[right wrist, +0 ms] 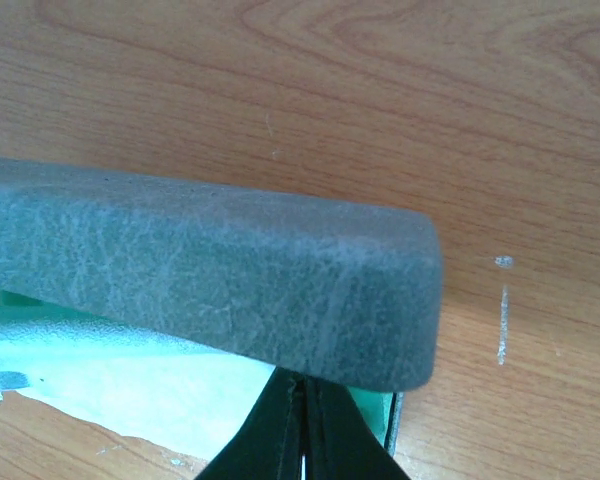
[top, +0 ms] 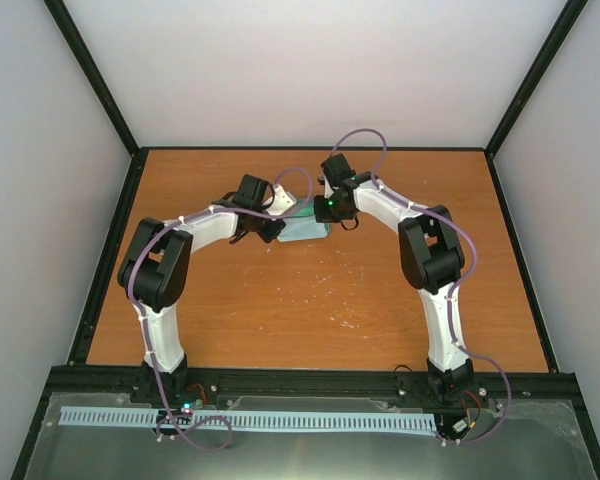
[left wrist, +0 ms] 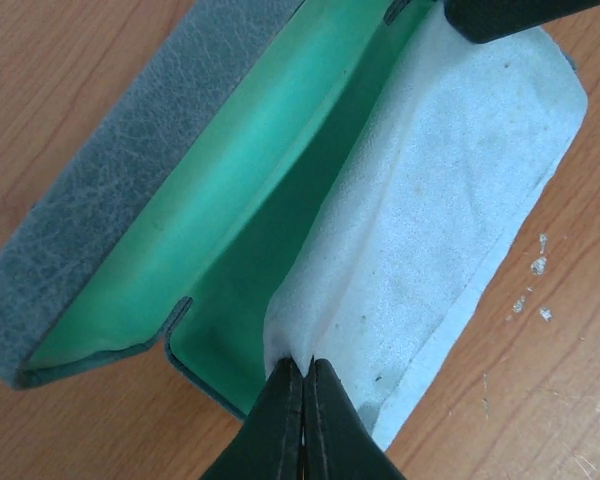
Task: Organize the sunglasses
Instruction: Place the glasses cleaning cloth in the sunglasses case.
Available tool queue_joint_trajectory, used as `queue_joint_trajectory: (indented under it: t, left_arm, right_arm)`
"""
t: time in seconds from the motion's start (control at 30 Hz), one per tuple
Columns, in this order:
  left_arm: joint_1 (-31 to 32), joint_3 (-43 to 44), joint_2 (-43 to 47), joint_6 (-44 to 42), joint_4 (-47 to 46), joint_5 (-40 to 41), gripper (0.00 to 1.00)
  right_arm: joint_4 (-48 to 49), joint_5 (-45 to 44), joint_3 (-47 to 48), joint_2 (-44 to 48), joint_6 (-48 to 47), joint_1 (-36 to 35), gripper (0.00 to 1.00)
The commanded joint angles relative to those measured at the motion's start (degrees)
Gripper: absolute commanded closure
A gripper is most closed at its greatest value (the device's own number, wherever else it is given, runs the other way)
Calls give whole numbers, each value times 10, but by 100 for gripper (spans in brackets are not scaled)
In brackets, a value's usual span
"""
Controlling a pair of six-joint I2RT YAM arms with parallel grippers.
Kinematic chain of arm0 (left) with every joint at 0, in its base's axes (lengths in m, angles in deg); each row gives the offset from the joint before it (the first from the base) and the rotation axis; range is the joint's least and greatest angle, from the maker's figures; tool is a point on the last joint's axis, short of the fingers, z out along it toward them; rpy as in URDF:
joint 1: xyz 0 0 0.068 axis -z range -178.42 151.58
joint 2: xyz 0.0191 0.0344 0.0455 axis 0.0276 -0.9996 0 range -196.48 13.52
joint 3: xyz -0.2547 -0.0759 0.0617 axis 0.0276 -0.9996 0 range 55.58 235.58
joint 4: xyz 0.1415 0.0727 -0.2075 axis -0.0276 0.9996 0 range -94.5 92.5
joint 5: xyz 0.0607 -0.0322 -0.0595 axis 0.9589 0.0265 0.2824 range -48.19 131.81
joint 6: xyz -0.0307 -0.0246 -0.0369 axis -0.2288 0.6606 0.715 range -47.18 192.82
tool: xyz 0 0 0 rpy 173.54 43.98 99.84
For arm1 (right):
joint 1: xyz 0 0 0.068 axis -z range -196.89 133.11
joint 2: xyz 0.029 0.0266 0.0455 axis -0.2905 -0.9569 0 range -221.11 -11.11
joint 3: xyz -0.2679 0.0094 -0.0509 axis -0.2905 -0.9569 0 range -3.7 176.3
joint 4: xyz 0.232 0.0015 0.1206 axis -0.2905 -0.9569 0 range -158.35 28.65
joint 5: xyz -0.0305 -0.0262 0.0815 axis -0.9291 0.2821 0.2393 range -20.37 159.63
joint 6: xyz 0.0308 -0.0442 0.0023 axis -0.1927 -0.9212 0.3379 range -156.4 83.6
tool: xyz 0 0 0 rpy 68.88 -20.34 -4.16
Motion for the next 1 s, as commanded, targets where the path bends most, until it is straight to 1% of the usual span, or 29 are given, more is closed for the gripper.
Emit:
queue_joint_trajectory:
  t: [0.0, 0.97]
  left_arm:
    - [-6, 29, -15, -12, -8, 0, 99]
    - [-12, 44, -39, -18, -14, 8, 99]
  right_arm:
    - [-8, -10, 18, -15, -7, -4, 97]
    - [6, -18, 39, -39, -4, -4, 97]
